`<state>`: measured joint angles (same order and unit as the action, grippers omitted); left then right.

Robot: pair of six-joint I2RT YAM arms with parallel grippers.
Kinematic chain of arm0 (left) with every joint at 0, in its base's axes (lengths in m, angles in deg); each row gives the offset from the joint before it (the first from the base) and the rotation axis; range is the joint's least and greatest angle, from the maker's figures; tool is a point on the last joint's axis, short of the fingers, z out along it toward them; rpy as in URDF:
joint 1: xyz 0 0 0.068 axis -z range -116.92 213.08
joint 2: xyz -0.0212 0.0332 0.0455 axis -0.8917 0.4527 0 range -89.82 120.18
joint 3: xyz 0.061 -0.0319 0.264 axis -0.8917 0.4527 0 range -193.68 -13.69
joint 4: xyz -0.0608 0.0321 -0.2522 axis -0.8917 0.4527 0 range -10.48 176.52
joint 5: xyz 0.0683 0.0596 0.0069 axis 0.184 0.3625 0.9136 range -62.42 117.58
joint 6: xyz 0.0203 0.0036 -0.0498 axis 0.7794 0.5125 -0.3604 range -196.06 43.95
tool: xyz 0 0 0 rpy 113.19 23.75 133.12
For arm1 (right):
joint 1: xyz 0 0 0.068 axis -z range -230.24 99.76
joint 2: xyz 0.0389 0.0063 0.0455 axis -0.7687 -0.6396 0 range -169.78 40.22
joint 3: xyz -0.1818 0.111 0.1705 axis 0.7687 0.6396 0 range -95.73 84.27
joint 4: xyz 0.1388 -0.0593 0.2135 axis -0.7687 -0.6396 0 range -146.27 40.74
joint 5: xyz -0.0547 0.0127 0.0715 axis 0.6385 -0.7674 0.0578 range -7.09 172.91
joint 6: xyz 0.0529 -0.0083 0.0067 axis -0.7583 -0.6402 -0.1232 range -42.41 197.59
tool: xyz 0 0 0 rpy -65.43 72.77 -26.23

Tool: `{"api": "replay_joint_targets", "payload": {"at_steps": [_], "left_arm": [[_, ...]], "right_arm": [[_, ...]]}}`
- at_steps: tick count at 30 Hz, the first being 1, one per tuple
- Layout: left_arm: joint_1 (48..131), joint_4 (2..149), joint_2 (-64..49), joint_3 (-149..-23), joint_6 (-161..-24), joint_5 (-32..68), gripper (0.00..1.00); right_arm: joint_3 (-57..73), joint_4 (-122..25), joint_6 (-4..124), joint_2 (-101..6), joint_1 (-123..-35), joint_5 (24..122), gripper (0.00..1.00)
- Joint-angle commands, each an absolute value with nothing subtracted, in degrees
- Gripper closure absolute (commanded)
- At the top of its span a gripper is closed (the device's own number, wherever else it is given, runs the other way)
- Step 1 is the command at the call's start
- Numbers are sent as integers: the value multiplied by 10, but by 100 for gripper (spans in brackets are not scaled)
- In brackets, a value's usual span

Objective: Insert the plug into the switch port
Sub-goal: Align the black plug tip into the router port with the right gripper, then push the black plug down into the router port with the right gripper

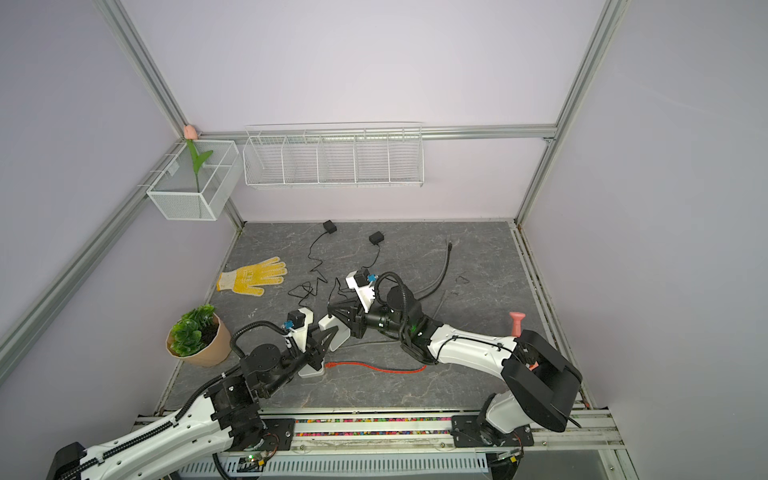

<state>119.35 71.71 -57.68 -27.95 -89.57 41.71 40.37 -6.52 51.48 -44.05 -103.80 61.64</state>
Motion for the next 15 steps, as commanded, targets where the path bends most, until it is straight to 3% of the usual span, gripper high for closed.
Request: {"api": "replay_joint_targets", "payload": {"at_steps": [1,15], "left_arm": [[1192,668,-594,-316,-906,439,100],[1192,674,-599,-323,-896,446,100]], "right_arm": [[419,-136,531,-439,-1047,624,93],[375,-252,594,-440,-1076,667,93]]}}
